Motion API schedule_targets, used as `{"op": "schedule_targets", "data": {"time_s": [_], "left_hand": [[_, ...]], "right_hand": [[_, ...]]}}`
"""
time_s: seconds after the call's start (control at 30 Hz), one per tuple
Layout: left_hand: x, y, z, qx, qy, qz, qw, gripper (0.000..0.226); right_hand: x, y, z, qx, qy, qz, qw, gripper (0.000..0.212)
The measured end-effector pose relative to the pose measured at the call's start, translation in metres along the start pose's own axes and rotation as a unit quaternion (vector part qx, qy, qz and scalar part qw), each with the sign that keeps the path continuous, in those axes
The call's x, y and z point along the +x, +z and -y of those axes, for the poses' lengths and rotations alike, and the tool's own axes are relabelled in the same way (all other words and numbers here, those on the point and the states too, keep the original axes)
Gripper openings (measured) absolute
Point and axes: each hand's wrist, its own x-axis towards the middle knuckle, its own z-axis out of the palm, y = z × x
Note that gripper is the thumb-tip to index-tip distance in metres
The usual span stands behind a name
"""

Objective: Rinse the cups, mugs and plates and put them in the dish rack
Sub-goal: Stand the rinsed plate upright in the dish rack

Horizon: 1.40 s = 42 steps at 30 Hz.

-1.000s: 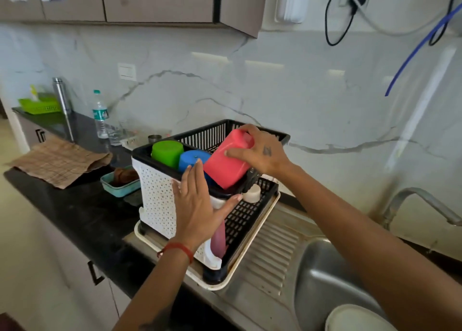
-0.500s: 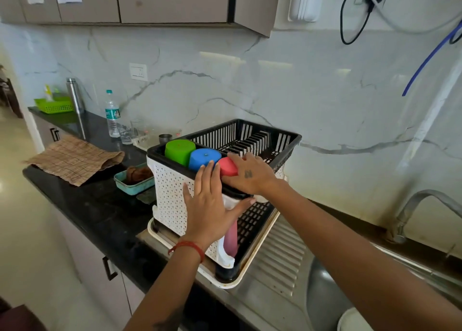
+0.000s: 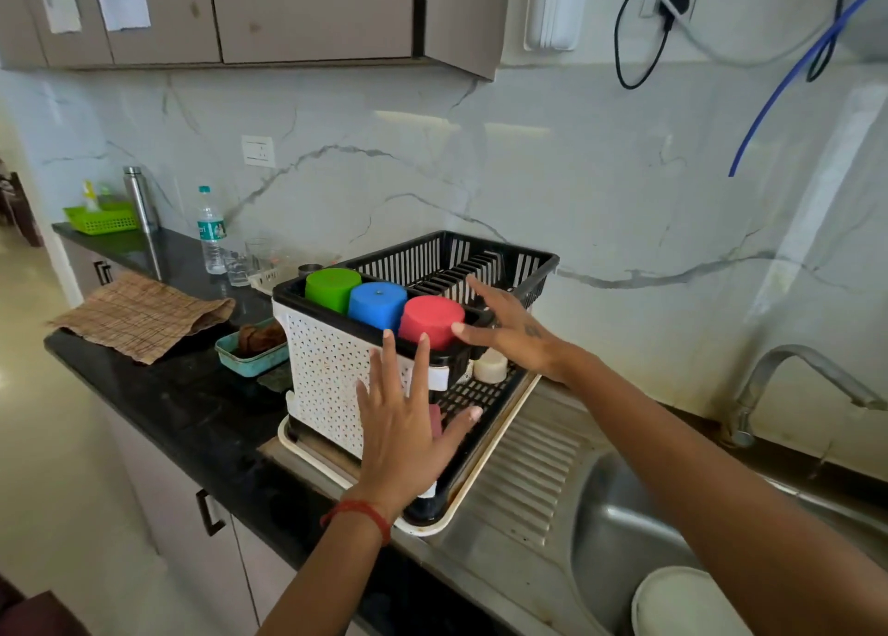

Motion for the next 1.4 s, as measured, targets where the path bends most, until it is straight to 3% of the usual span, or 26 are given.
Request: {"op": "schedule_targets", "data": {"time_s": [0.23,0.33,0.43,0.53,0.6,0.7,0.8,0.9,1.03,1.23,1.4], "left_hand": [[-0.035,0.043,-0.062,0.046,0.151,-0.052,0.986,0.082],[-0.043,0.072,-0.085,0.01,0.168,0.012,0.986,0.079],[-0.056,0.112,-0.112,-0.02,0.154,0.133,0.979,0.08],[-0.074,0.157,-0.134,-0.116,0.108,0.277,0.948,0.082],[-0.086,0.185,-0.151,-0.168,0.057,0.368,0.913,0.081],[-0.106,0.223,-0.17,-0.199,-0.018,0.441,0.875,0.076],[-0.124,0.254,-0.179,-0.199,-0.086,0.46,0.861,0.065],[-0.129,0.273,-0.182,-0.151,-0.129,0.503,0.841,0.077],[-0.124,0.28,-0.189,-0.176,-0.247,0.567,0.766,0.089],[-0.121,0.287,-0.183,-0.266,-0.377,0.509,0.727,0.065],[-0.118,0.283,-0.18,-0.302,-0.396,0.516,0.697,0.039]], "right_hand": [[-0.086,-0.038,-0.063,-0.006,0.009,-0.083,0.997,0.061],[-0.129,-0.044,-0.1,-0.011,0.042,-0.083,0.996,0.06],[-0.179,-0.047,-0.142,0.066,0.092,-0.119,0.986,0.054],[-0.224,-0.039,-0.187,0.127,0.147,-0.143,0.97,0.048],[-0.249,-0.029,-0.222,0.102,0.215,-0.134,0.962,0.048],[-0.28,-0.011,-0.271,0.07,0.306,-0.121,0.942,0.048],[-0.305,0.01,-0.314,0.0,0.356,-0.055,0.933,0.055],[-0.324,0.032,-0.339,-0.071,0.397,0.089,0.911,0.069],[-0.331,0.05,-0.349,-0.141,0.381,0.238,0.882,0.075],[-0.332,0.051,-0.355,-0.165,0.366,0.247,0.882,0.069],[-0.329,0.054,-0.352,-0.136,0.373,0.232,0.888,0.088]]}}
